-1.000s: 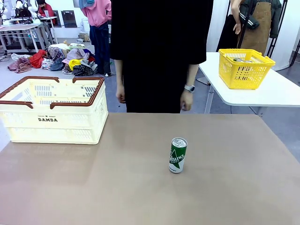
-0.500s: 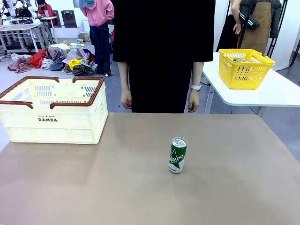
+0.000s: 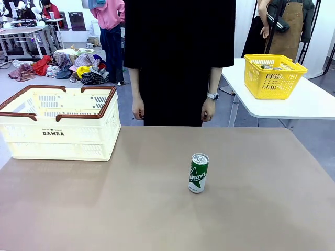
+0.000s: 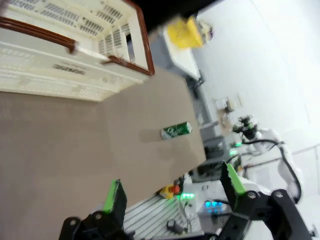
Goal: Place the drinks into the Shopping basket.
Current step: Pick up one drink and place it into the Shopping basket.
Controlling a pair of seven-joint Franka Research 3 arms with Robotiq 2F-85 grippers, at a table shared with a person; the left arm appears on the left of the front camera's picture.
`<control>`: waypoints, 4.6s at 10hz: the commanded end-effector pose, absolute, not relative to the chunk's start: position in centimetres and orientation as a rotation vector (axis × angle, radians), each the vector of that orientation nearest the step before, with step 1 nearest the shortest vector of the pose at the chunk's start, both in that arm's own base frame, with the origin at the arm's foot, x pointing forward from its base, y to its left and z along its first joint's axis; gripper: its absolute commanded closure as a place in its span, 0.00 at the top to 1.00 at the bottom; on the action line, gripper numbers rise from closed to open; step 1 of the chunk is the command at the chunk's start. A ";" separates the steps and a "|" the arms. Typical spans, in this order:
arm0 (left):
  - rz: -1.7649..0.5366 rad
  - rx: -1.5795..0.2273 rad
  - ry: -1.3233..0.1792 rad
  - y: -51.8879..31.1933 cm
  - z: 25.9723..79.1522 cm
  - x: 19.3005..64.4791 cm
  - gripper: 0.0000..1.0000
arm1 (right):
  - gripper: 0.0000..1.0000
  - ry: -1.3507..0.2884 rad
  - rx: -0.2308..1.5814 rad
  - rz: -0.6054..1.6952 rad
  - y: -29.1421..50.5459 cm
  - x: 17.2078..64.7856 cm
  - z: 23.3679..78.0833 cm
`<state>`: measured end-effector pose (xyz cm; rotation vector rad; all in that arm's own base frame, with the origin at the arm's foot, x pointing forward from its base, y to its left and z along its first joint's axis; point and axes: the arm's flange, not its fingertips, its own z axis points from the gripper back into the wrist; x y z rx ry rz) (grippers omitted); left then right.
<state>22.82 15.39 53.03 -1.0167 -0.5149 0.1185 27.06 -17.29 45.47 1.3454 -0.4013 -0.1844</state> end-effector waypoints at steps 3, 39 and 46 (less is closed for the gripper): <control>-0.065 -0.702 -0.140 -0.2 55.6 33.6 1.00 | 1.00 -0.419 1.360 -0.177 -17.3 27.2 45.8; -0.470 -0.425 -0.196 -1.0 56.9 20.4 1.00 | 1.00 -0.419 1.360 -0.177 -17.3 27.2 45.8; -0.425 -0.528 -0.137 -3.2 57.3 24.4 1.00 | 1.00 -0.419 1.360 -0.177 -17.3 27.2 45.8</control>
